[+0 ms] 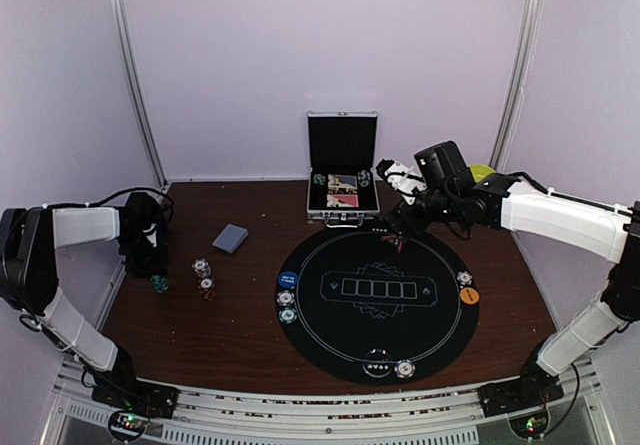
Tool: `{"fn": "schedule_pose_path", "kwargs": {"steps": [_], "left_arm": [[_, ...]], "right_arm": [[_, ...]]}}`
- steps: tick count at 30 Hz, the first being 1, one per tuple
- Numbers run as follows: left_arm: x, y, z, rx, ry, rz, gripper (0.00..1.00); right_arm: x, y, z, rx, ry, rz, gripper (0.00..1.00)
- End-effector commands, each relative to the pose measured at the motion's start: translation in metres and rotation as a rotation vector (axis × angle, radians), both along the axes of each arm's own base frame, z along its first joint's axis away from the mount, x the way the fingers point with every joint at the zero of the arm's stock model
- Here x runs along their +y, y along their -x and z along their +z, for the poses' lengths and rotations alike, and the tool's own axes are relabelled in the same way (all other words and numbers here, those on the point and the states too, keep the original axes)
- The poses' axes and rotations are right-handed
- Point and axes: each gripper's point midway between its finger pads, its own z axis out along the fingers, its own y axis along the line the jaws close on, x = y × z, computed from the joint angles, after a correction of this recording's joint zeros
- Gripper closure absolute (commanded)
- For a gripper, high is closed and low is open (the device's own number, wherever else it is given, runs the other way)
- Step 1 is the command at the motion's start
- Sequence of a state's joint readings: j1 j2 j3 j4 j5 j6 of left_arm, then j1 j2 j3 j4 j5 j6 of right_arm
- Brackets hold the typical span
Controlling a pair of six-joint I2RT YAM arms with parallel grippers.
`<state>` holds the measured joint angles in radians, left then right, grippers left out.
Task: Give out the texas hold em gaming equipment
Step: Pick up the pile of poker chips from the pile of poker chips.
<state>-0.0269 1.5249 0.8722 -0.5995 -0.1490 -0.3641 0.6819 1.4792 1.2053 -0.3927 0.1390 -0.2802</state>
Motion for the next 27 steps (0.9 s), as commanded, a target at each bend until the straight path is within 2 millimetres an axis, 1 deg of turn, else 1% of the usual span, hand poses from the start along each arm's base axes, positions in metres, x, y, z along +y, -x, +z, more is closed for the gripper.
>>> {"fn": "schedule_pose_path", "kwargs": {"steps": [1,5,9,13,17,20,21,23,24,25,27], "left_arm": [[0.004,-0.001,0.008,-0.032,-0.017,0.011,0.67],[0.003,-0.003,0.019,-0.068,-0.008,0.013,0.72],[0.001,-0.004,0.026,-0.092,-0.005,0.006,0.73],[-0.007,-0.006,0.034,-0.109,0.004,-0.023,0.74],[-0.020,-0.009,0.054,-0.145,0.018,-0.065,0.74],[-0.036,-0.013,0.075,-0.184,0.021,-0.112,0.74],[-0.043,-0.015,0.084,-0.199,0.024,-0.124,0.74],[-0.061,-0.017,0.096,-0.214,0.032,-0.159,0.74],[-0.071,-0.018,0.100,-0.219,0.035,-0.178,0.74],[-0.085,-0.018,0.104,-0.226,0.044,-0.208,0.74],[-0.110,-0.020,0.108,-0.229,0.055,-0.252,0.74]], "right_arm": [[-0.006,0.001,0.012,-0.026,-0.026,-0.021,0.00],[-0.006,0.000,0.010,-0.025,-0.021,-0.023,0.00],[-0.006,-0.001,0.009,-0.025,-0.018,-0.025,0.00],[-0.007,-0.001,0.009,-0.027,-0.015,-0.028,0.00],[-0.010,-0.003,0.012,-0.037,-0.014,-0.040,0.00],[-0.016,-0.005,0.016,-0.048,-0.019,-0.055,0.00],[-0.019,-0.006,0.018,-0.054,-0.021,-0.066,0.00],[-0.025,-0.010,0.023,-0.067,-0.029,-0.089,0.00],[-0.030,-0.012,0.025,-0.071,-0.030,-0.102,0.00],[-0.035,-0.014,0.026,-0.075,-0.033,-0.119,0.00],[-0.047,-0.021,0.030,-0.083,-0.044,-0.158,0.00]]}}
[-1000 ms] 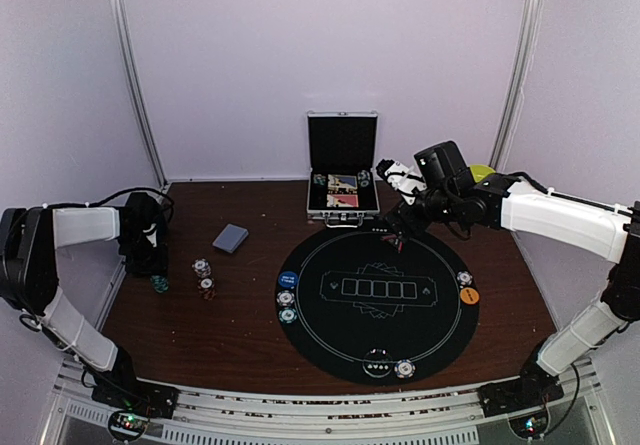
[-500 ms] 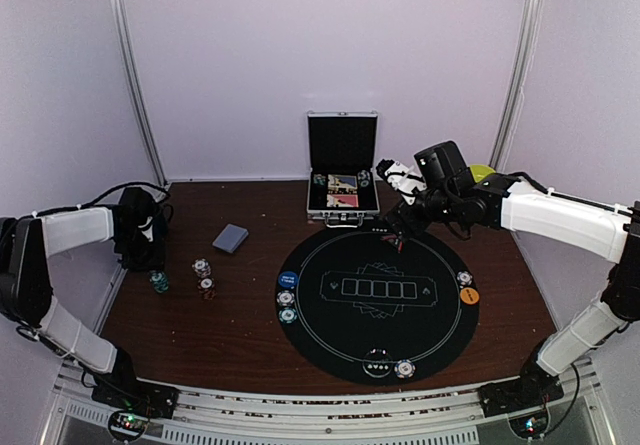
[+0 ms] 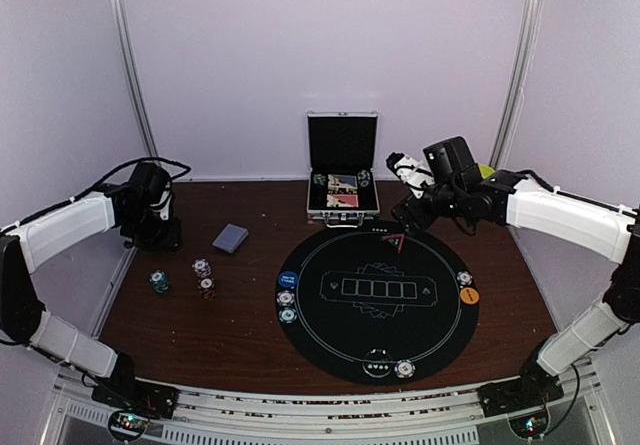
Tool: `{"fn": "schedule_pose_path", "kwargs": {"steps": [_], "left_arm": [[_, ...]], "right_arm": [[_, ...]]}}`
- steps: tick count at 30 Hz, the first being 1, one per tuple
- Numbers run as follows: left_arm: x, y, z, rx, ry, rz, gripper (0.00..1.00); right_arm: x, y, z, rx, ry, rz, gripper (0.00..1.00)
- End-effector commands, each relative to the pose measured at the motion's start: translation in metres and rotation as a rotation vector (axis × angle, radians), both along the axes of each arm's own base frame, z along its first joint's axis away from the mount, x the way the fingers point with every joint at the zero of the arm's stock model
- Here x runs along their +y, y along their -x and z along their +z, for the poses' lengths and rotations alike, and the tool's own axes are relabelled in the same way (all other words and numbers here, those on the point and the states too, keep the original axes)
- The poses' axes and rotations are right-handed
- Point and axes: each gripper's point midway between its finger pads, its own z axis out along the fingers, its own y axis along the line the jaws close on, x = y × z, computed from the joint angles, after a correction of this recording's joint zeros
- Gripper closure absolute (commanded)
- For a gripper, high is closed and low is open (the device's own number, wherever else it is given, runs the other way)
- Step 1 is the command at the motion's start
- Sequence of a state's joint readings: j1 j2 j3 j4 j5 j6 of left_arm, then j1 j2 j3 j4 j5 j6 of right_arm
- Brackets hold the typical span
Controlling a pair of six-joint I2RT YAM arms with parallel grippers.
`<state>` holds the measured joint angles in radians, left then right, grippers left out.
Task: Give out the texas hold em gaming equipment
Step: Pick up the pile of poker chips from the pile of poker chips, then place the pile of poker chips at the dealer area.
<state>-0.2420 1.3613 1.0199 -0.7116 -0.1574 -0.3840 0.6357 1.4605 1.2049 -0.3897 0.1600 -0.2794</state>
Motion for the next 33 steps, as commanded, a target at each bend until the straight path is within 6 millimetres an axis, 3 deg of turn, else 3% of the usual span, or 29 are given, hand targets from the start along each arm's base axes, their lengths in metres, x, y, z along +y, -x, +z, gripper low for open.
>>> {"fn": "schedule_pose_path", "kwargs": {"steps": [1,7,12,16,21,26,33], "left_arm": [[-0.050,-0.003,0.020,-0.031,0.021,-0.083,0.74],[-0.142,-0.003,0.021,-0.032,0.012,-0.238,0.74],[-0.239,0.004,0.025,-0.053,0.004,-0.403,0.74],[-0.322,0.027,0.016,-0.054,-0.014,-0.566,0.74],[-0.408,0.058,-0.005,-0.050,-0.024,-0.738,0.74],[-0.469,0.088,-0.020,-0.050,0.015,-0.878,0.74],[-0.512,0.119,-0.041,-0.067,0.015,-1.030,0.74]], "right_arm": [[-0.033,-0.013,0.022,-0.062,-0.044,-0.116,0.00],[-0.082,-0.035,0.026,-0.082,-0.067,-0.266,0.00],[-0.114,-0.048,0.023,-0.089,-0.069,-0.363,0.00],[-0.128,-0.052,0.024,-0.092,-0.078,-0.404,0.00],[-0.136,-0.052,0.027,-0.098,-0.096,-0.419,0.00],[-0.140,-0.052,0.028,-0.095,-0.108,-0.420,0.00],[-0.138,-0.052,0.027,-0.089,-0.113,-0.410,0.00]]}}
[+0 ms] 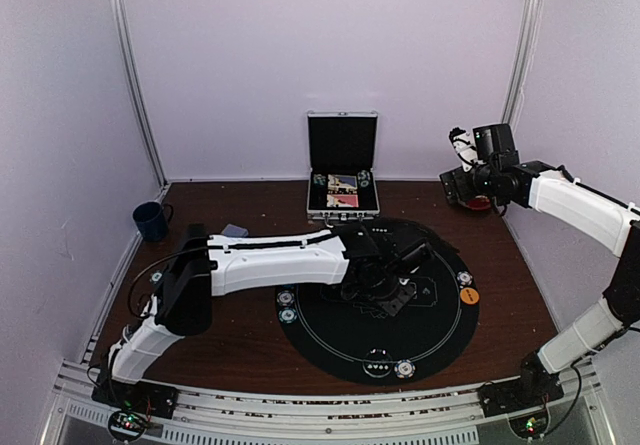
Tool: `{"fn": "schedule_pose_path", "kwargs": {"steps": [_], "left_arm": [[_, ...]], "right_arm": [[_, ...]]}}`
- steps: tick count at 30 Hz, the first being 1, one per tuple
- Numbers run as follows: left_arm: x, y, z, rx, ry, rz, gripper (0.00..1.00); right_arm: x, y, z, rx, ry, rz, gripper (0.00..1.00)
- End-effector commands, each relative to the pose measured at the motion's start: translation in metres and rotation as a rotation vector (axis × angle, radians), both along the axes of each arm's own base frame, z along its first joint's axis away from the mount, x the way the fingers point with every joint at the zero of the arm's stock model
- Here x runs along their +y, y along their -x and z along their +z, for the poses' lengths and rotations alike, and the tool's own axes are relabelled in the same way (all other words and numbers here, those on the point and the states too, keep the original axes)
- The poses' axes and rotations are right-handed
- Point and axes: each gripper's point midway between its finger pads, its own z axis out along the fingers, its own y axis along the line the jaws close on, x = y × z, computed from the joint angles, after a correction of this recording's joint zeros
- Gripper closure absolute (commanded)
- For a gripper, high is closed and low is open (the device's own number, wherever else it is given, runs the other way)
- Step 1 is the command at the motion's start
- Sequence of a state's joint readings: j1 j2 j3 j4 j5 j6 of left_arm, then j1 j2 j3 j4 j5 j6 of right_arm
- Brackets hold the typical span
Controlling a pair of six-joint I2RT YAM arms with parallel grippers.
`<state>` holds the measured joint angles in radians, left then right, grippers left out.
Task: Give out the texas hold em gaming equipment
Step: Place the pile of poker chips at the dealer area.
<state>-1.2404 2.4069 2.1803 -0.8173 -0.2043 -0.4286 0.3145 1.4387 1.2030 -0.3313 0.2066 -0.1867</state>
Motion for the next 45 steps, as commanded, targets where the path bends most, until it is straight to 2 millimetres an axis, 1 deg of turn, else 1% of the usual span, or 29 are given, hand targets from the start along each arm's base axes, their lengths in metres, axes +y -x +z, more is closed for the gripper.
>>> {"fn": "schedule_pose_path", "kwargs": {"steps": [1,9,14,19,22,25,28,39,45], "left_arm": [[-0.025,0.016,0.007,-0.035,0.033,-0.120,0.74],[-0.060,0.068,-0.005,-0.101,0.052,-0.358,0.73],[-0.075,0.097,-0.012,-0.109,0.076,-0.480,0.73],[-0.083,0.124,-0.018,-0.088,0.097,-0.582,0.73],[-0.081,0.129,-0.027,-0.072,0.082,-0.595,0.73],[-0.077,0.130,-0.040,-0.054,0.049,-0.595,0.73],[-0.074,0.130,-0.048,-0.049,0.031,-0.595,0.73],[-0.068,0.134,-0.062,-0.022,-0.003,-0.611,0.73],[-0.064,0.139,-0.066,0.001,-0.011,-0.625,0.72]], "right_arm": [[-0.001,0.003,0.005,-0.019,-0.019,0.000,0.00],[-0.001,0.003,0.004,-0.020,-0.018,0.002,0.00],[-0.001,0.003,0.006,-0.023,-0.019,0.005,0.00],[-0.001,0.003,0.006,-0.025,-0.018,0.006,0.00],[0.000,0.003,0.006,-0.025,-0.020,0.009,0.00],[0.000,0.003,0.005,-0.022,-0.021,0.012,0.00],[0.001,0.004,0.006,-0.024,-0.021,0.015,0.00],[0.002,0.004,0.007,-0.026,-0.024,0.022,0.00],[0.002,0.004,0.007,-0.029,-0.024,0.022,0.00]]}}
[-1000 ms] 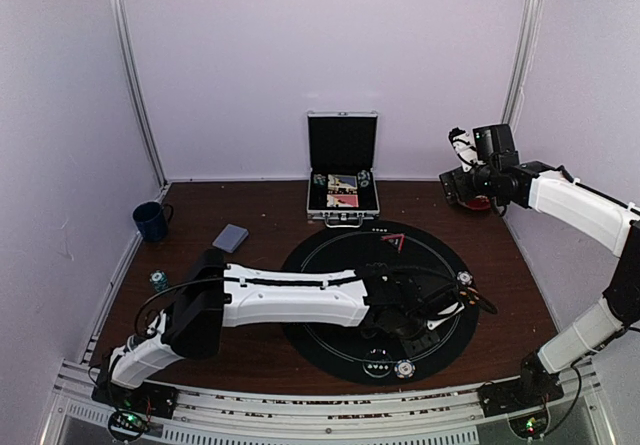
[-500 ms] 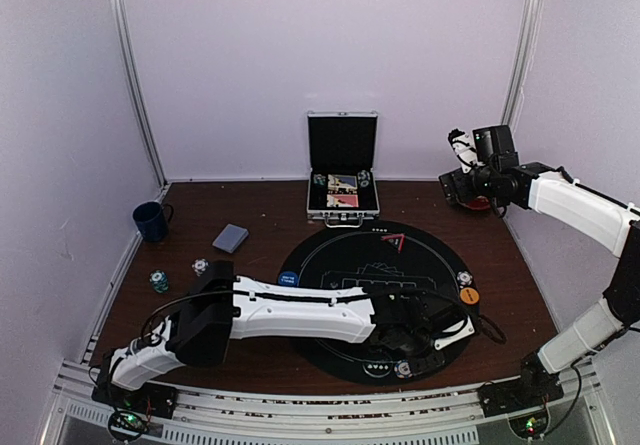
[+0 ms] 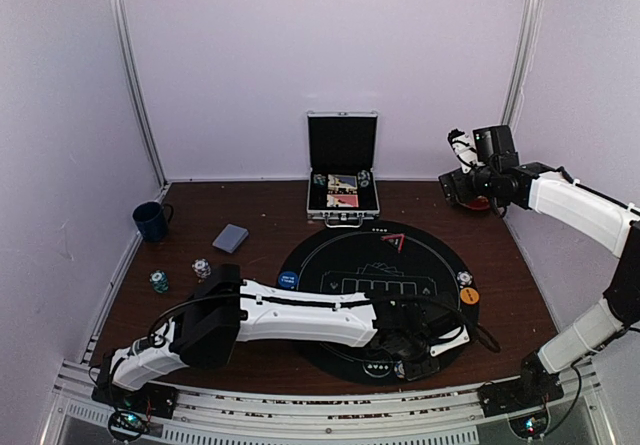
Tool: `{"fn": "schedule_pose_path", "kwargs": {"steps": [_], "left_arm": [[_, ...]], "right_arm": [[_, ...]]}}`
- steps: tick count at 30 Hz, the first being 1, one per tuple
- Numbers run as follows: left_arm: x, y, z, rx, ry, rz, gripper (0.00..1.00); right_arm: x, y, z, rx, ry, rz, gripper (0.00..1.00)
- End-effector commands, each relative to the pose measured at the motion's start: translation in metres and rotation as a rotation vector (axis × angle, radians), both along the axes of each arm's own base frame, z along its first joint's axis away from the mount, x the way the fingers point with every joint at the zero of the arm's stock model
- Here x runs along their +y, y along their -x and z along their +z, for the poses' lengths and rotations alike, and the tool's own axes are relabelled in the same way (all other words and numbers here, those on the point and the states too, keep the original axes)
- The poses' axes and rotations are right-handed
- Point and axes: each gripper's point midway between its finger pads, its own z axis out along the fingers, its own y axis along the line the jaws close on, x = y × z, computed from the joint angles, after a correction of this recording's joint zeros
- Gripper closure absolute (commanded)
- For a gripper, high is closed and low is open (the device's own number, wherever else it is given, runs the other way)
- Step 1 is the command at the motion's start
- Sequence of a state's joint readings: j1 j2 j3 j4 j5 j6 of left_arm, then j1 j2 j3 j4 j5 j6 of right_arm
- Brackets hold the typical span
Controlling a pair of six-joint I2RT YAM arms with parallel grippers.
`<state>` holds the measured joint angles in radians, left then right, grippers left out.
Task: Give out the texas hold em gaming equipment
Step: Place the pile of poker chips at the dealer area.
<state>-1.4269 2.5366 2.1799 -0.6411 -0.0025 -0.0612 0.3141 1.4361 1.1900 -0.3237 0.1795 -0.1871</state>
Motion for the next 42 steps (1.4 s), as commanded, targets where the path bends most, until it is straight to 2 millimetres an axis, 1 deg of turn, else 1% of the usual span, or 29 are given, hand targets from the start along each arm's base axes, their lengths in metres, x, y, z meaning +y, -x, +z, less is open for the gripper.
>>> {"fn": "schedule_pose_path", "kwargs": {"steps": [1,6,21,42], "left_arm": [[0.004,0.004,-0.010,0.018,-0.024,-0.022,0.72],[0.008,0.005,-0.013,0.021,-0.039,-0.025,0.72],[0.012,0.007,-0.015,0.025,-0.055,-0.032,0.71],[0.013,0.007,-0.005,0.024,-0.046,-0.030,0.70]], "right_arm": [[-0.002,0.003,0.011,-0.036,-0.012,-0.001,0.00],[-0.002,0.003,0.011,-0.036,-0.013,0.000,0.00],[-0.003,0.003,0.012,-0.039,-0.014,0.000,0.00],[-0.002,0.004,0.013,-0.041,-0.013,0.001,0.00]]}}
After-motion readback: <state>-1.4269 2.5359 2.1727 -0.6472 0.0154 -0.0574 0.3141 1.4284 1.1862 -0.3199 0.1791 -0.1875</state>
